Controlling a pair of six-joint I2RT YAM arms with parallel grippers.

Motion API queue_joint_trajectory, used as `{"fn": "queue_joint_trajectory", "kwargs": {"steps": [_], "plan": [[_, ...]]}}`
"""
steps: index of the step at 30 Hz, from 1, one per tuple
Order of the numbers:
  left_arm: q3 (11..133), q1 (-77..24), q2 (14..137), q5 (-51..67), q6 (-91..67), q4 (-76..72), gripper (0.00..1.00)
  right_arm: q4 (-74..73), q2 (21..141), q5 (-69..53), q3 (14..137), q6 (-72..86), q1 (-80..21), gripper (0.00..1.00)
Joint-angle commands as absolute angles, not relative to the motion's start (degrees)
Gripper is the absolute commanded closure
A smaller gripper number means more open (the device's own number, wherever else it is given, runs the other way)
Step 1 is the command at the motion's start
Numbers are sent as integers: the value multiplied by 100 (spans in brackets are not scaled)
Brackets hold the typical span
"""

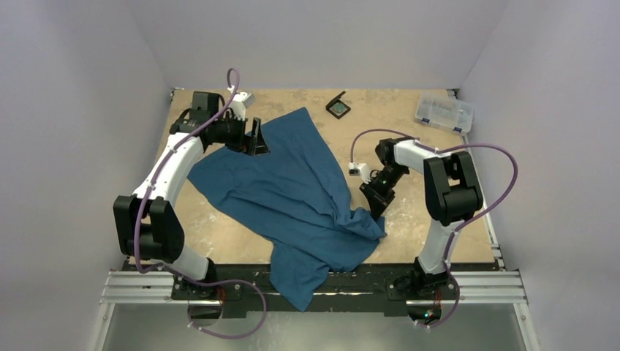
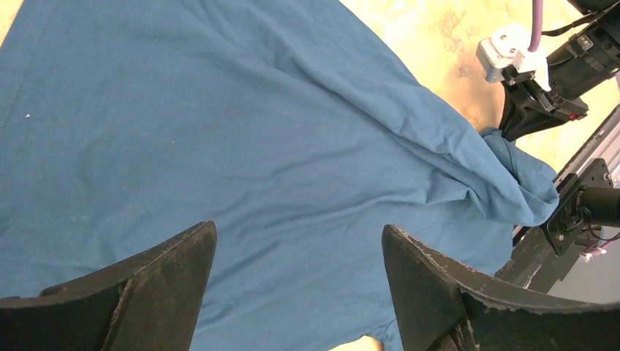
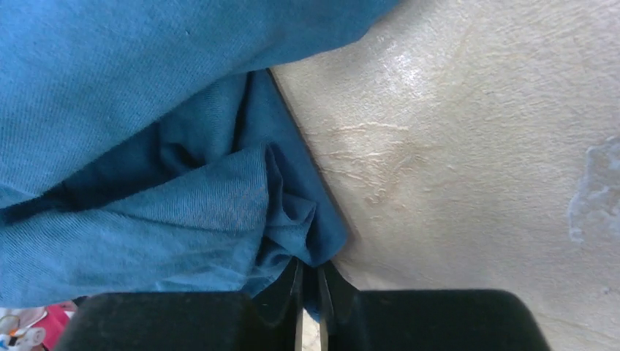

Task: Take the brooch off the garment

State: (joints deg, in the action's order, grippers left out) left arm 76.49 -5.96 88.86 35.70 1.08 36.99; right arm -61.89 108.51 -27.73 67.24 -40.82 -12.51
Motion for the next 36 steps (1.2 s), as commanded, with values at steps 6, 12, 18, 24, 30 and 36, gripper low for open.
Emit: {"fn": "queue_joint_trajectory", "kwargs": {"steps": [6, 12, 18, 24, 30, 36], "plan": [[7611, -527, 8626, 3608, 93, 3505, 18, -6890, 10868, -2645, 7632, -4394, -826, 98], [7637, -527, 8657, 3603, 79, 3463, 18, -7402, 11171, -2406, 8388, -4613, -332, 95], [7645, -510, 8692, 3595, 109, 3469, 18, -7553, 11492, -2301, 8706, -4670, -150, 69], [7630, -492, 8641, 3616, 214, 3493, 18, -7724, 10668, -2965, 8591, -4862, -224, 51], [7611, -492, 8644, 3694, 160, 3434, 19, -7128, 10488, -3050, 8217, -4354, -682, 43], [7672, -493, 8653, 3701, 173, 3452, 19, -6588, 10772, -2976, 8121, -3914, -1310, 36]]}}
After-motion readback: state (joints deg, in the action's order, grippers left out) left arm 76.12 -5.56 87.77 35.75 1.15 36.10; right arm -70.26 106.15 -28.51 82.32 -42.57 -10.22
